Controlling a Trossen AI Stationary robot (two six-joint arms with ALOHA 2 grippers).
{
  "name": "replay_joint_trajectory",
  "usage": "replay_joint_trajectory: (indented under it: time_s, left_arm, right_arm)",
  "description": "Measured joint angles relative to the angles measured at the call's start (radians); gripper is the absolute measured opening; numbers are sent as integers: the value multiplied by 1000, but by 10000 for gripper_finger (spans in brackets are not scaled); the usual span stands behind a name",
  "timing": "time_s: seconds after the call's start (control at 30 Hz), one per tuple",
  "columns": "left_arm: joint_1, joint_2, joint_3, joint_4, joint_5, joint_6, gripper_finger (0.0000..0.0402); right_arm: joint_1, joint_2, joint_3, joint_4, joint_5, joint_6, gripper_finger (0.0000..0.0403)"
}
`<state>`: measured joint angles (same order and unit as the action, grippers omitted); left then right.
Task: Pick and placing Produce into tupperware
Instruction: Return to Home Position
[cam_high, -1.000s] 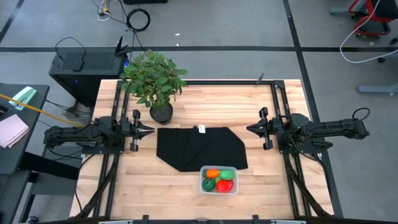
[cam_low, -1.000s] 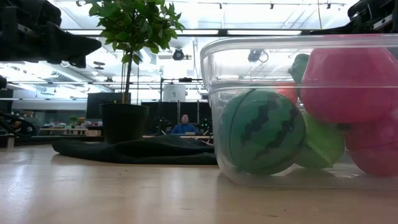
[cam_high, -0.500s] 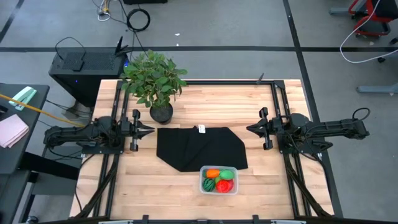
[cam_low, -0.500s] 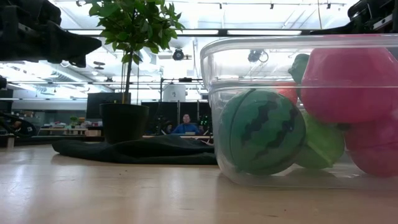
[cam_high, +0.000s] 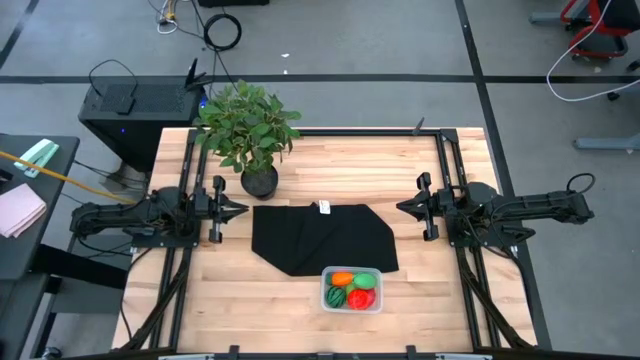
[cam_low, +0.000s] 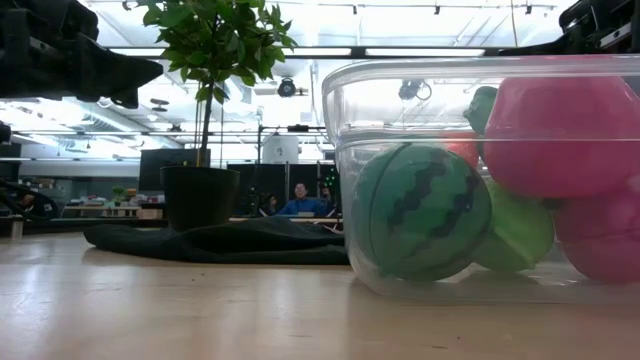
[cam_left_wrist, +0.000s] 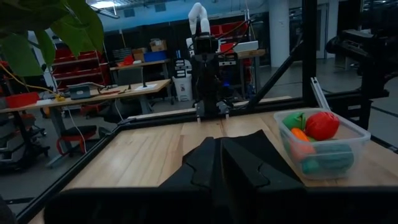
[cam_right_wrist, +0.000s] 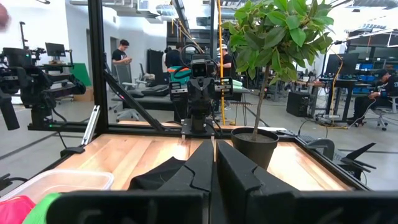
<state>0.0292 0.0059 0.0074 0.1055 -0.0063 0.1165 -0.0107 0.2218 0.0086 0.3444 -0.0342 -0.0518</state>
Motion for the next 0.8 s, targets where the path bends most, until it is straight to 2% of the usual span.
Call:
replay_joint_trajectory:
  time_s: [0.8]
  left_arm:
    - [0, 0, 0, 0, 0, 0, 37]
  right_arm:
    - [0, 0, 0, 0, 0, 0, 26]
